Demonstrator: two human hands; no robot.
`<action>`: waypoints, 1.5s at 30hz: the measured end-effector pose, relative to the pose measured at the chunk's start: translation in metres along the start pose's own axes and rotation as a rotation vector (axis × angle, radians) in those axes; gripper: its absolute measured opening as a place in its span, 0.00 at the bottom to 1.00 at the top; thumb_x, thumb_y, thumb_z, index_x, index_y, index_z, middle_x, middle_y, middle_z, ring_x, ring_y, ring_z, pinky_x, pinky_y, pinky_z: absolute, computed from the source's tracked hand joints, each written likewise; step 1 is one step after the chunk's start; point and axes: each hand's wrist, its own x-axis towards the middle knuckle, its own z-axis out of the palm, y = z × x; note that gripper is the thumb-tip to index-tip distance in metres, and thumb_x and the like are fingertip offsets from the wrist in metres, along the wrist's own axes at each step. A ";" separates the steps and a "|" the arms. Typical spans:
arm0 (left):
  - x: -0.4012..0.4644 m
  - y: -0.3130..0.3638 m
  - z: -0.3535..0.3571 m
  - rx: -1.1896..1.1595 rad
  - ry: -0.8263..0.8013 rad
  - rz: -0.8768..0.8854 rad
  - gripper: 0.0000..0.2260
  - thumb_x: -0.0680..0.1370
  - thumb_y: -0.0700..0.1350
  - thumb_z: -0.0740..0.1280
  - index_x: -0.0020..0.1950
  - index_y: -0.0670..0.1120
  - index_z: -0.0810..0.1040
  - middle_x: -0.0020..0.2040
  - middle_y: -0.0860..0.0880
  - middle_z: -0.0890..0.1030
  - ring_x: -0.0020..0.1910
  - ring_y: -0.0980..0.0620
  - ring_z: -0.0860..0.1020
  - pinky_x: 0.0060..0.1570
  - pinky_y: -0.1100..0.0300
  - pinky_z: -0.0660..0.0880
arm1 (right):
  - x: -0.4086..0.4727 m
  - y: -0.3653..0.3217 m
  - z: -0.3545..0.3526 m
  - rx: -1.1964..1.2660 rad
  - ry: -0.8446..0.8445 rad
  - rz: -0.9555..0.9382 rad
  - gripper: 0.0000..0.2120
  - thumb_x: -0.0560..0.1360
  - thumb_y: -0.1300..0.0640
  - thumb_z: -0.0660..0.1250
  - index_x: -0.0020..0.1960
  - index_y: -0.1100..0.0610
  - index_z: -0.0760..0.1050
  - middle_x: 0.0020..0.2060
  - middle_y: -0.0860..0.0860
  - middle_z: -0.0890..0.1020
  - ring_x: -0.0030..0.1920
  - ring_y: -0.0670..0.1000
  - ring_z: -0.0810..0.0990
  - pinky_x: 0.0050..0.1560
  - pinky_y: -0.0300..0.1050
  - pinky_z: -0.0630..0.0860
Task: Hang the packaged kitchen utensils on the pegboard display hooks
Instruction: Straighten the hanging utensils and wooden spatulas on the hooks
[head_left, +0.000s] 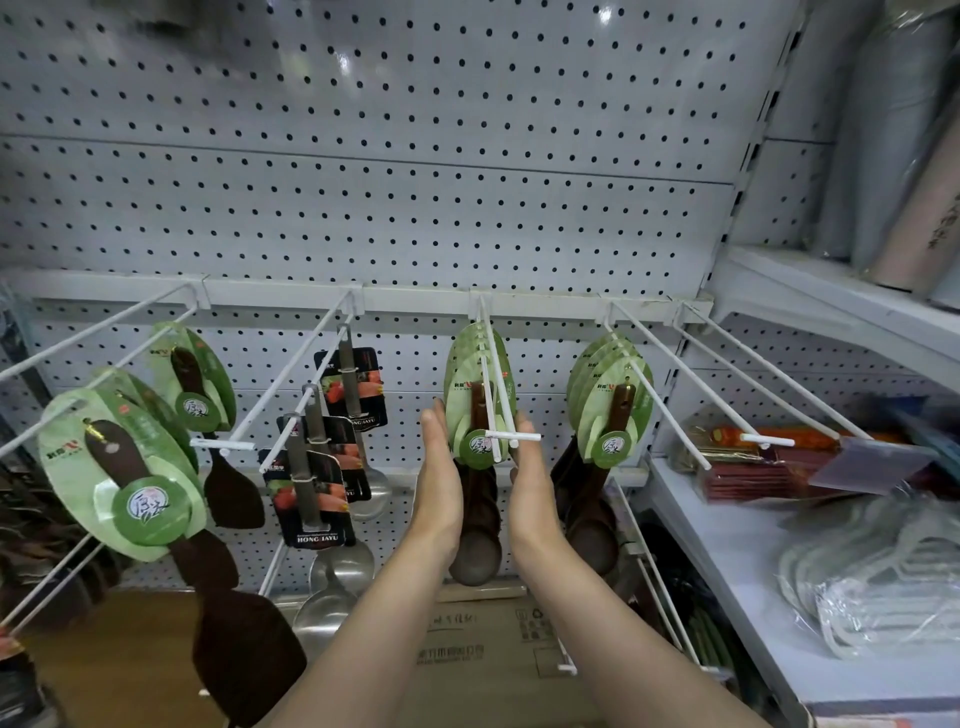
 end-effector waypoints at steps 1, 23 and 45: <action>0.001 0.000 0.000 0.001 0.007 -0.002 0.26 0.83 0.64 0.42 0.79 0.59 0.61 0.65 0.64 0.74 0.56 0.77 0.72 0.49 0.76 0.67 | 0.000 -0.001 0.000 0.002 0.000 0.000 0.25 0.84 0.38 0.50 0.79 0.42 0.62 0.77 0.41 0.65 0.78 0.42 0.60 0.79 0.49 0.56; -0.020 0.014 -0.001 0.030 0.031 -0.038 0.15 0.84 0.62 0.42 0.50 0.68 0.68 0.48 0.69 0.71 0.44 0.79 0.69 0.56 0.70 0.64 | -0.011 -0.006 0.006 -0.023 0.031 -0.038 0.28 0.82 0.37 0.52 0.79 0.46 0.64 0.76 0.43 0.68 0.76 0.42 0.63 0.75 0.44 0.58; -0.103 0.018 -0.099 0.037 0.006 0.150 0.34 0.78 0.69 0.45 0.71 0.52 0.74 0.68 0.57 0.78 0.67 0.64 0.74 0.73 0.57 0.66 | -0.090 0.005 0.076 -0.073 0.010 -0.139 0.24 0.83 0.37 0.53 0.77 0.42 0.64 0.75 0.36 0.66 0.74 0.36 0.62 0.78 0.46 0.58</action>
